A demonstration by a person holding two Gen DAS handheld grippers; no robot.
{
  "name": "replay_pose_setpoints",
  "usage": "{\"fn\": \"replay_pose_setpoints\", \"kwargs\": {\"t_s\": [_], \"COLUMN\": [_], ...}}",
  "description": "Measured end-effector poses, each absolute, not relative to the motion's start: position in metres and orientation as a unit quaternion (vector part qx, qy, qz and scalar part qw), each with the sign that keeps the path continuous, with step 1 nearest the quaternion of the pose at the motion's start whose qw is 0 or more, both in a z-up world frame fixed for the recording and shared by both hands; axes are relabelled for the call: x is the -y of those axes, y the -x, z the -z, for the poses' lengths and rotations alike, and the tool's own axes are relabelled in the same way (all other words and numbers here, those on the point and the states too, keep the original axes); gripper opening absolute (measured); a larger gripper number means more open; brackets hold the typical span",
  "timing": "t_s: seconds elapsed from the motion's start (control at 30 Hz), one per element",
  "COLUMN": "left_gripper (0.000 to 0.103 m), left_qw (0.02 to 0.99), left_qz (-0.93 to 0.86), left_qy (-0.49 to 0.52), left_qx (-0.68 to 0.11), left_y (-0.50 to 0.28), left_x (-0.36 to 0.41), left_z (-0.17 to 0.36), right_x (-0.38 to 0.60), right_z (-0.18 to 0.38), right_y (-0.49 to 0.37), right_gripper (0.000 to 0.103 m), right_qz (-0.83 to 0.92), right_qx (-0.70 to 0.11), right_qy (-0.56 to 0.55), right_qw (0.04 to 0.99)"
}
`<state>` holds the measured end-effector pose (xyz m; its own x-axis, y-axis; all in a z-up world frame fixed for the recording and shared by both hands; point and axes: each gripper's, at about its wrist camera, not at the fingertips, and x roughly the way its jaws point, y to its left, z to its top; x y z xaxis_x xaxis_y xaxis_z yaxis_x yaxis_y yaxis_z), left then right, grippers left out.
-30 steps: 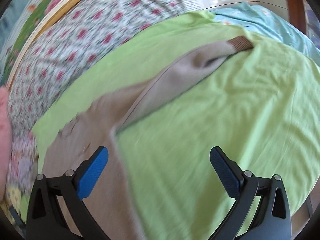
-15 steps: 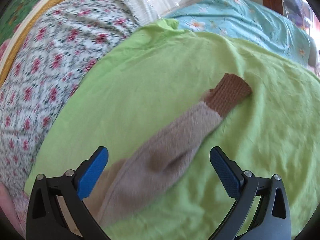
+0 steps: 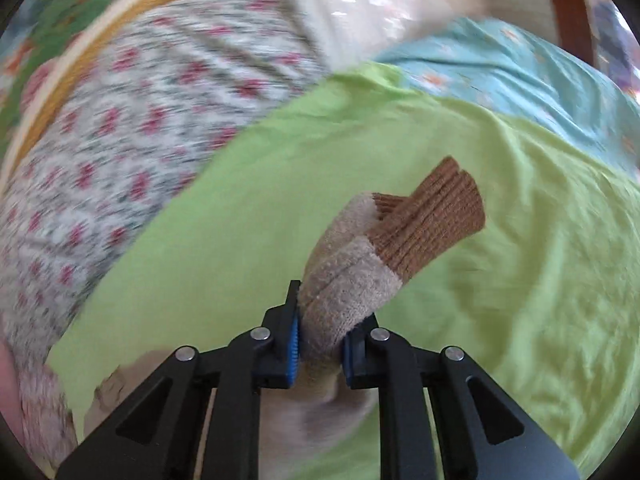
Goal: Fold small clothes
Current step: 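Carry the sleeve across the sweater body with the right gripper and release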
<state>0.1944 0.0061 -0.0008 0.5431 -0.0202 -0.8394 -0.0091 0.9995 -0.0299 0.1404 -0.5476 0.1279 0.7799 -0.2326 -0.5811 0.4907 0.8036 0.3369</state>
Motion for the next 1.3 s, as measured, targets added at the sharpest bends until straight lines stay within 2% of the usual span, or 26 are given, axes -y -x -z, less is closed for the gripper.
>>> {"fn": "replay_pose_setpoints", "kwargs": {"t_s": [0.23, 0.6, 0.67, 0.7, 0.73, 0.77, 0.8, 0.83, 1.03, 1.3], "left_gripper": [0.098, 0.098, 0.098, 0.098, 0.098, 0.098, 0.098, 0.098, 0.098, 0.102], "left_qw": [0.880, 0.874, 0.869, 0.868, 0.867, 0.867, 0.866, 0.866, 0.854, 0.810], "left_qz": [0.007, -0.010, -0.005, 0.000, 0.005, 0.010, 0.017, 0.026, 0.055, 0.057], "left_qy": [0.052, 0.110, 0.122, 0.129, 0.133, 0.135, 0.136, 0.137, 0.150, 0.288], "left_qx": [-0.472, -0.474, -0.479, -0.480, -0.480, -0.480, -0.480, -0.481, -0.495, -0.508], "left_y": [-0.181, -0.164, -0.165, -0.166, -0.167, -0.169, -0.173, -0.176, -0.222, -0.285], "left_x": [-0.025, -0.081, -0.086, -0.088, -0.089, -0.088, -0.087, -0.084, -0.067, -0.087], "left_z": [-0.005, -0.004, -0.002, -0.002, -0.001, -0.001, 0.000, 0.000, 0.013, 0.026], "right_x": [0.390, 0.169, 0.145, 0.139, 0.135, 0.134, 0.133, 0.133, 0.175, 0.259], "right_z": [-0.127, -0.045, -0.027, -0.019, -0.011, -0.006, -0.004, -0.005, -0.027, -0.045], "right_y": [-0.195, -0.267, -0.267, -0.268, -0.269, -0.267, -0.265, -0.262, -0.235, -0.184], "right_gripper": [0.017, 0.017, 0.022, 0.023, 0.031, 0.049, 0.058, 0.072, 0.074, 0.074], "right_qz": [-0.028, -0.221, -0.232, -0.234, -0.238, -0.243, -0.250, -0.258, -0.242, -0.170], "right_qx": [-0.312, -0.419, -0.444, -0.456, -0.468, -0.473, -0.471, -0.464, -0.422, -0.370], "right_qy": [-0.183, -0.110, -0.099, -0.097, -0.099, -0.106, -0.114, -0.120, -0.147, -0.202], "right_qw": [0.932, 0.874, 0.860, 0.853, 0.845, 0.840, 0.838, 0.839, 0.861, 0.891]}}
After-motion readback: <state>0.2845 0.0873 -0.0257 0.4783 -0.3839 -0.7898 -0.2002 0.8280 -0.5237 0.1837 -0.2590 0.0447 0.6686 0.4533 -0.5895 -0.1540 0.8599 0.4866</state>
